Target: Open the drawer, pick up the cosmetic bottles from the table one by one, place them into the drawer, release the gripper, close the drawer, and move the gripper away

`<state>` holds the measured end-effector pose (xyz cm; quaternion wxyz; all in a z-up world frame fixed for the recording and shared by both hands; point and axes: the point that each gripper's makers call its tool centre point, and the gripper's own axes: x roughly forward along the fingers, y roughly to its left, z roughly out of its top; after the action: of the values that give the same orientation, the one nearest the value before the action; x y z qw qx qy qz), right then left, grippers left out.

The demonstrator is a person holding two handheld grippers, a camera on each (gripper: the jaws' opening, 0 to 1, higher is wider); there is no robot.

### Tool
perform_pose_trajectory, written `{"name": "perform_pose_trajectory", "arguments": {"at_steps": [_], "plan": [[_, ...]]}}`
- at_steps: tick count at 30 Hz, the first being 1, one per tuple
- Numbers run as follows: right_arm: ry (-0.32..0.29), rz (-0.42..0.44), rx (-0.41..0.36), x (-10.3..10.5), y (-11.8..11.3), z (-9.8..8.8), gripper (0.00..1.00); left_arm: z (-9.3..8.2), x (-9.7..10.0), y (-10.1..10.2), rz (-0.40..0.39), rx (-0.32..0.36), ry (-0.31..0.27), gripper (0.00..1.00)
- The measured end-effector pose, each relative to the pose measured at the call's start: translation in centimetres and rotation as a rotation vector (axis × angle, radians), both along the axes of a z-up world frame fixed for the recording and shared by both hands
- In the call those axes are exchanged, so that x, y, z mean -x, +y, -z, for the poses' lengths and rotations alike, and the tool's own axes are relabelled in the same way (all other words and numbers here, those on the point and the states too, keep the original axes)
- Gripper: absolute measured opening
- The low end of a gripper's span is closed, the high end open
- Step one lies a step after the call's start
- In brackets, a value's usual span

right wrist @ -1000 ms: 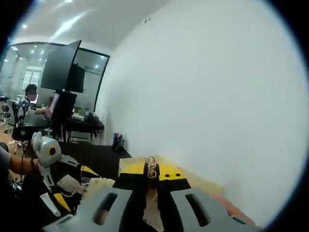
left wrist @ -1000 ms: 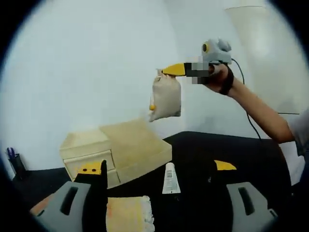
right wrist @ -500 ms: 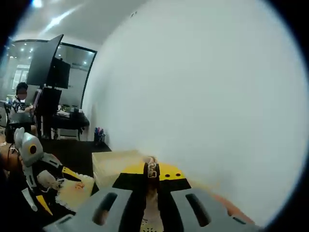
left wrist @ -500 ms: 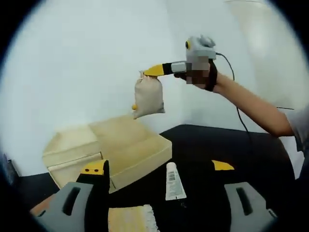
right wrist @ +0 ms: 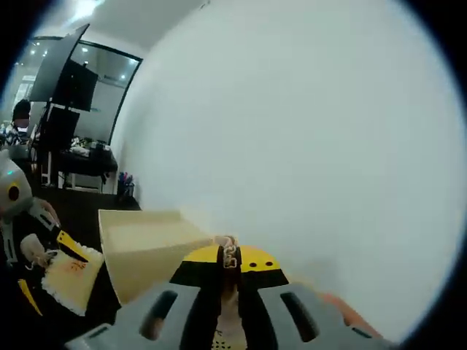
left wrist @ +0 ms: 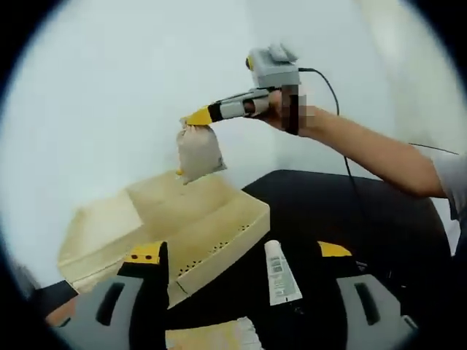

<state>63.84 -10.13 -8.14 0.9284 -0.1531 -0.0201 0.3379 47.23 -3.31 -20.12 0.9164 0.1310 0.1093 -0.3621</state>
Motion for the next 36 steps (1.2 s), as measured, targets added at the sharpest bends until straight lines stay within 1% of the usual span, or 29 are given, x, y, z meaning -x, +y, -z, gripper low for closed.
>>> {"name": "perform_pose_trajectory", "arguments": {"at_steps": [1,2,4,8,11,14,19,21,22,26,32,34,36], "plan": [[-0.003,0.003,0.006,-0.3,-0.1,0.1,0.04,0.0,0.0,0.1,0.002,-0.003,0.0,0.74],[-0.008,-0.005,0.014,-1.4,-0.1,0.1,0.04,0.0,0.0,0.2,0.006,-0.002,0.001,0.74],[-0.011,-0.002,0.014,-1.8,-0.2,0.1,0.04,0.1,0.1,0.2,0.01,-0.008,0.003,0.74],[-0.033,-0.032,0.034,-2.5,-0.3,0.4,0.04,0.1,-0.2,0.5,0.014,-0.033,-0.004,0.73],[-0.047,-0.055,0.043,-3.4,-0.6,0.7,0.04,0.2,-0.5,0.5,0.025,-0.062,-0.006,0.73],[-0.04,-0.047,0.033,-4.3,-1.1,1.0,0.04,0.2,-0.5,0.4,0.026,-0.091,-0.017,0.73],[-0.039,-0.029,0.047,-5.5,-1.7,2.2,0.04,0.0,-0.3,0.6,0.032,-0.097,-0.025,0.73],[-0.045,-0.046,0.003,-5.7,-1.5,2.4,0.04,0.0,-0.4,0.6,0.032,-0.099,-0.027,0.73],[-0.063,-0.047,-0.013,-5.8,-1.6,2.2,0.04,0.0,-0.4,0.6,0.031,-0.101,-0.029,0.72],[-0.088,-0.066,0.01,-6.0,-1.2,2.7,0.04,0.1,-0.3,0.4,0.034,-0.103,-0.029,0.72],[-0.08,-0.07,0.006,-6.2,-0.3,2.7,0.04,0.2,-0.4,0.3,0.036,-0.111,-0.034,0.72],[-0.069,-0.075,-0.01,-6.2,0.1,2.8,0.04,0.3,-0.4,0.3,0.037,-0.107,-0.032,0.72],[-0.07,-0.081,0.003,-6.2,0.4,3.2,0.04,0.3,-0.5,0.4,0.037,-0.106,-0.033,0.72]]}}
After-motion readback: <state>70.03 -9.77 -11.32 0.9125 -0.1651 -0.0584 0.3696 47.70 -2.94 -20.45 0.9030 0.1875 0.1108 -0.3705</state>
